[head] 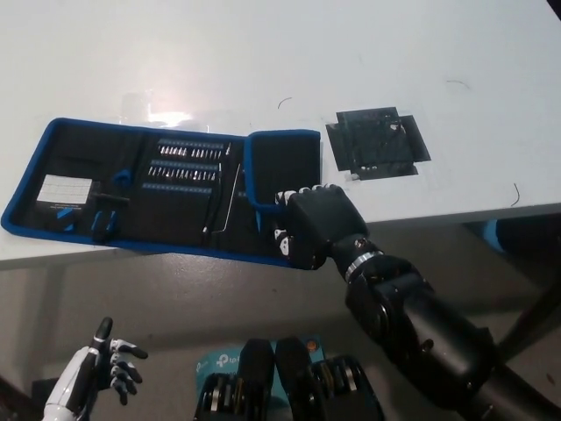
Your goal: The robot uses its right hand to lift an edge of the toolkit kept in middle of the desk and make one fold in it
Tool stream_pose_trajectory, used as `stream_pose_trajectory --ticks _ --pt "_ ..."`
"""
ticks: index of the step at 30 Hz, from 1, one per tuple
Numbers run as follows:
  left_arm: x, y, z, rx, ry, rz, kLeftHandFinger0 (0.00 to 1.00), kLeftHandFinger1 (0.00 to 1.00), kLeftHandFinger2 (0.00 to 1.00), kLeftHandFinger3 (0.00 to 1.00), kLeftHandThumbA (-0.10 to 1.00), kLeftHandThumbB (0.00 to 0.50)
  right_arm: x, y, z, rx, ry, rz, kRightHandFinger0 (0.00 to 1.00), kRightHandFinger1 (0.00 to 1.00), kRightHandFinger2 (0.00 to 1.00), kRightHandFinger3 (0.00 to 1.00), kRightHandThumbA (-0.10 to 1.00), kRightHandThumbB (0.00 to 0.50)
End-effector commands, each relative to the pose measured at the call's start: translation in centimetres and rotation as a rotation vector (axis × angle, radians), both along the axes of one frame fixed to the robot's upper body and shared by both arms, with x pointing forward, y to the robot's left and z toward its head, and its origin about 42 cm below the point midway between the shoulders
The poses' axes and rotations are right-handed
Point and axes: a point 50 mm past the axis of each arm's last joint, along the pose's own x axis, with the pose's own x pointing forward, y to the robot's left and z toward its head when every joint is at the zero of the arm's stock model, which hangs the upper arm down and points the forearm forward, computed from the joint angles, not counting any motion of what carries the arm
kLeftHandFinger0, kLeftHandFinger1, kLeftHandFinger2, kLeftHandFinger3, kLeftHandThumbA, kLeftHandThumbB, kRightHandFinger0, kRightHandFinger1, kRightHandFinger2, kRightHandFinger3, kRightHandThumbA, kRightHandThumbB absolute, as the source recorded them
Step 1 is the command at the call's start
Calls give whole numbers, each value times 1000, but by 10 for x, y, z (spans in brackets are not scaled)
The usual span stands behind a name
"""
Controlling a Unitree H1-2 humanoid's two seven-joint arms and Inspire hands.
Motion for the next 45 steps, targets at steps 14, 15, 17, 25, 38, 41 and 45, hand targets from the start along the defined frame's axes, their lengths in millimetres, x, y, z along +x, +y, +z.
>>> stream_pose_trajectory --ticks 14,15,17,25,38,41,45 --pt "1 10 8 36 -32 -15 270 288 286 406 1000 500 -10 13 68 78 201 96 1000 1000 1000 1000 519 500" --pt "0 10 8 37 -32 -15 270 288 284 406 1000 500 -11 12 68 79 203 96 1000 1000 1000 1000 519 500" --pt "-1 10 7 35 -19 -11 311 302 294 404 1000 500 -14 12 77 107 198 106 1000 1000 1000 1000 519 500" --pt "-5 10 5 30 -8 -11 268 294 294 414 1000 500 -22 -1 116 190 155 146 1000 1000 1000 1000 539 500" --pt "-8 12 2 21 1 1 231 274 283 399 1000 500 -30 -79 164 378 87 98 1000 1000 1000 1000 498 500" --pt "-10 11 0 18 6 3 236 285 287 394 1000 500 -40 -116 158 487 78 81 1000 1000 1000 1000 463 474" --pt "-11 12 0 20 4 0 260 292 294 397 1000 500 -52 -151 149 611 56 52 1000 1000 1000 1000 410 430"
